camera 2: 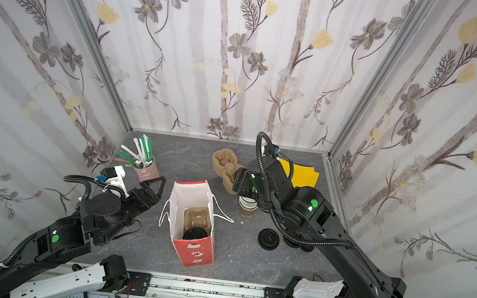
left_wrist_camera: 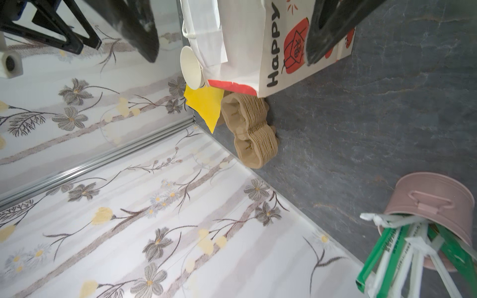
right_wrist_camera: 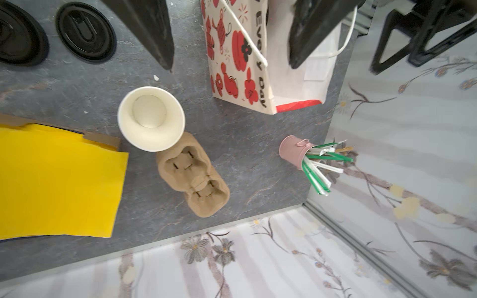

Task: Pack a coffee takeout order
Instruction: Pick up the straw from the storage cup.

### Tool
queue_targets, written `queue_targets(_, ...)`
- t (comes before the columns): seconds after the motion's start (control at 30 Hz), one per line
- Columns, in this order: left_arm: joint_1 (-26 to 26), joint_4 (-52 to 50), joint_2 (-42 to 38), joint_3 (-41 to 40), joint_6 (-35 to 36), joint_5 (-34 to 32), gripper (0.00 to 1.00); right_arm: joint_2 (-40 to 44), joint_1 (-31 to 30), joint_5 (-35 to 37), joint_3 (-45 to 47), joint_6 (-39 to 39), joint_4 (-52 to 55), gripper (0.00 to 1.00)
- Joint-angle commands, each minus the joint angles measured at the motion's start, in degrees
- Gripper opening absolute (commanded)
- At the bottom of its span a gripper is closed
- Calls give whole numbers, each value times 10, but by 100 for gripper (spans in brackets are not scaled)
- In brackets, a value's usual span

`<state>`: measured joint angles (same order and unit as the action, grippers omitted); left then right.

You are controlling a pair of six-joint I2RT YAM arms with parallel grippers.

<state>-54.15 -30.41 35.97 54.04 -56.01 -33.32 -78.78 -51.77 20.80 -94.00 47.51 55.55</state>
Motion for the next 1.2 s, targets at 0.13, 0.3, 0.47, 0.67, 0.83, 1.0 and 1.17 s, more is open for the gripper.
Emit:
queue_targets(0.13,98,-44,82,88,133,-37,90,28,77,-40,39,-7,-27,70)
queue_targets(0.3,260,-49,147,122,182,61,86,16,101,-57,45,-21,-40,70)
queue_targets(0.47,384,-77,220,168,218,137,83,3,120,-73,45,-31,-49,70)
queue_targets(0.67,491,-90,302,219,242,198,82,-3,137,-94,56,-37,-66,70)
queue_targets(0.83,523,-86,391,278,311,210,81,-3,140,-108,75,-37,-87,70)
queue_targets(1.0,534,-84,471,344,357,210,76,-2,141,-120,86,-35,-98,69)
queue_targets(1.17,577,-84,498,370,357,208,71,16,141,-120,101,-29,-102,69)
